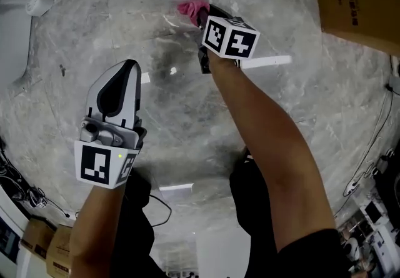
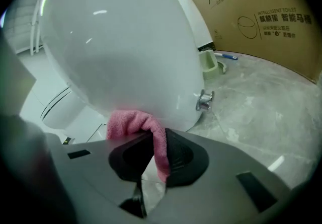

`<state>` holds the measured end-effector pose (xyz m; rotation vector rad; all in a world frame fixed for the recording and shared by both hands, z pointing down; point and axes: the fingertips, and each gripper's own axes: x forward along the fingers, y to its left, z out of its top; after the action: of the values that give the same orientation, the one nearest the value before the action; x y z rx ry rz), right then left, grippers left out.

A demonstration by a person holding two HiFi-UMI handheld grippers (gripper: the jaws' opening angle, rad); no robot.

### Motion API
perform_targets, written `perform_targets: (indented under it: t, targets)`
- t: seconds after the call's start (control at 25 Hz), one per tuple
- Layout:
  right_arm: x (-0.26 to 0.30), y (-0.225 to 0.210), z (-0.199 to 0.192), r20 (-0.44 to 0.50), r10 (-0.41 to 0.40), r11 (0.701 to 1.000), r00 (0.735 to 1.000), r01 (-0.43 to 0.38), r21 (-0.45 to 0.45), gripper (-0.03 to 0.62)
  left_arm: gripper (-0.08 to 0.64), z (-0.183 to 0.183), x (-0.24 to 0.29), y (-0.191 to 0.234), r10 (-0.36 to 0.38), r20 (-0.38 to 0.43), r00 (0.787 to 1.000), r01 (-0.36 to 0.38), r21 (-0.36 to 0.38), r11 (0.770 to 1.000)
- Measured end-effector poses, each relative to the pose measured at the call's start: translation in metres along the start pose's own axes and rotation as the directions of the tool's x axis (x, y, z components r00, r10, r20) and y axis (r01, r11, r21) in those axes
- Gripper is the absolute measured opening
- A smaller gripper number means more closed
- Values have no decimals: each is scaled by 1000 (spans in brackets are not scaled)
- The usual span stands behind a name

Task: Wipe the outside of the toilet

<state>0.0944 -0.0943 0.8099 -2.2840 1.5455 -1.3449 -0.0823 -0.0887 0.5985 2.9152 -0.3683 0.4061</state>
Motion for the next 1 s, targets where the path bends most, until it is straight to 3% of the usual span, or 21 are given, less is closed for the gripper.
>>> perform_targets:
  t: [0.16, 0.24, 0.36, 0.64, 0.84, 1.0]
  targets:
    - [-14, -50, 41, 47, -16, 999, 999, 18, -47, 72, 18, 3, 45, -27, -9, 12, 1000, 9, -8, 1000]
    - [-15, -66, 67, 48, -3, 991, 999, 9, -130, 72, 18, 5, 59, -41, -18, 21, 1000, 18, -10, 1000]
    - [-10, -79, 95, -20, -2, 959, 1000, -3, -283, 72, 18, 7, 73, -55, -31, 31, 999, 32, -6, 999]
    - [-10, -92, 144, -30, -80, 905, 996, 60, -420, 72, 18, 7, 79, -52, -5, 27, 1000, 5, 6, 1000]
    - [-58, -91, 140, -10, -151, 913, 988, 136, -384, 72, 18, 20, 55, -44, 33, -14, 999, -33, -19, 999]
    - [-140, -69, 133, 43, -111, 947, 993, 119, -297, 72, 18, 61, 24, -53, 37, -33, 999, -38, -33, 999]
